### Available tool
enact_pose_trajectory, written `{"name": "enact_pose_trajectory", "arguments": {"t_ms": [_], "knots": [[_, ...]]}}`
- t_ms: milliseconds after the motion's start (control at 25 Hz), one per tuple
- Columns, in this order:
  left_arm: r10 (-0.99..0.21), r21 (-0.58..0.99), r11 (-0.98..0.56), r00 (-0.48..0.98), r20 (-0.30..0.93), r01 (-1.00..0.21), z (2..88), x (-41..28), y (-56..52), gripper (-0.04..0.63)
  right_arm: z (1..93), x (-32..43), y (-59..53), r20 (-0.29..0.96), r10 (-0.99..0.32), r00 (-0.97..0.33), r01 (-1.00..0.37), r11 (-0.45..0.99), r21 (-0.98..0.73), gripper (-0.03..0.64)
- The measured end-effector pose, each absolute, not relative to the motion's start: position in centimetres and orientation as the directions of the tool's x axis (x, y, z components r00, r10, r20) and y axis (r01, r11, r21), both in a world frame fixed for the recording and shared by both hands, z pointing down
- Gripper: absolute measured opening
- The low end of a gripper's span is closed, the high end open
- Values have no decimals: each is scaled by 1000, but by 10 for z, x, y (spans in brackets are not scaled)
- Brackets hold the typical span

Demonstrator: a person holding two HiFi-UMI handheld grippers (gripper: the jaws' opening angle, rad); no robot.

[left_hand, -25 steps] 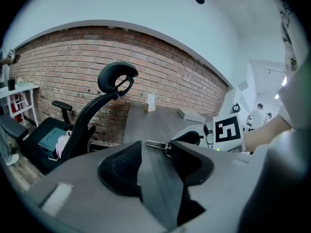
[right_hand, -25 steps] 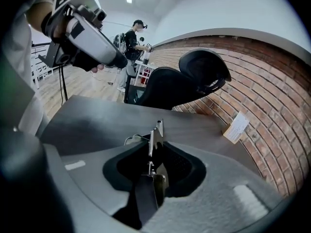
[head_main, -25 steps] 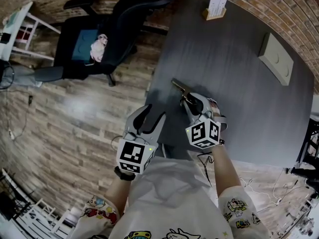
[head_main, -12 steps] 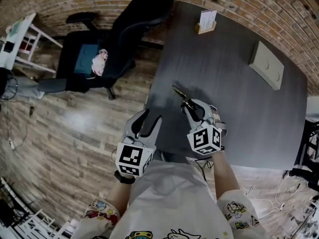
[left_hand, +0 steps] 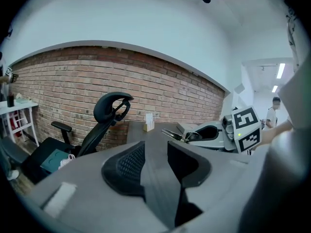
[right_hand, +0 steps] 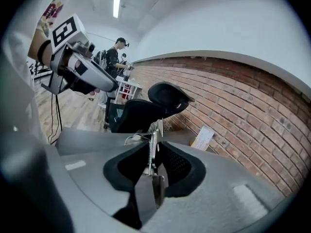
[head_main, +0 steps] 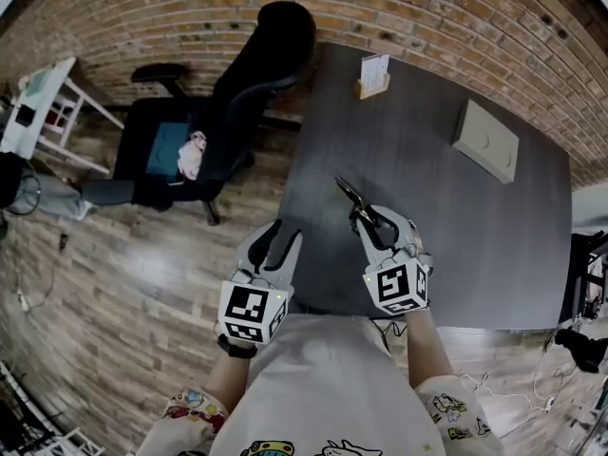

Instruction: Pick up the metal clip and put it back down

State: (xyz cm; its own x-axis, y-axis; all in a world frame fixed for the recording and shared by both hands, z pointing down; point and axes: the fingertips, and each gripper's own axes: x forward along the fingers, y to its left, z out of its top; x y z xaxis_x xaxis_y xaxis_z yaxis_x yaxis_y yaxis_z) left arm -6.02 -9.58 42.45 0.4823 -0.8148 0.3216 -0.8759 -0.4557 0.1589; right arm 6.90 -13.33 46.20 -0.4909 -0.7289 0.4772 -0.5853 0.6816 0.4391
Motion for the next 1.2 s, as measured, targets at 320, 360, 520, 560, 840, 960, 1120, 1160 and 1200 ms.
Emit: {"name": "enact_pose_trajectory", "arguments": {"t_ms": [320,360,520,560,840,960,1120,1160,1200], "knots": [[-818,140,-494,513,258,-858,397,-53,-97,118,412,92,-121,364,-786,-499,-706,613,355,91],[-817,136,-500,518,252,-855,394,-51,-97,117,407,95,-119,355,-793,-495,-716,604,350,91],[-812,121,-522,536,231,-844,384,-44,-96,104,390,109,-108,307,-819,-485,-768,567,298,91],[-810,118,-529,541,225,-841,382,-42,-96,101,386,113,-106,294,-824,-483,-780,558,281,91],[-788,99,-574,581,204,-813,370,-25,-92,78,368,138,-89,224,-860,-458,-850,498,174,91],[-781,90,-587,591,202,-805,371,-16,-96,61,367,150,-89,206,-872,-444,-868,476,144,91],[-774,82,-601,604,191,-795,360,-14,-91,40,357,159,-75,174,-890,-421,-891,442,104,91],[-774,80,-602,605,188,-795,358,-13,-90,34,354,162,-72,168,-893,-418,-895,437,93,91],[-773,79,-603,606,186,-794,357,-12,-90,28,352,164,-71,162,-895,-416,-898,432,81,91]]}}
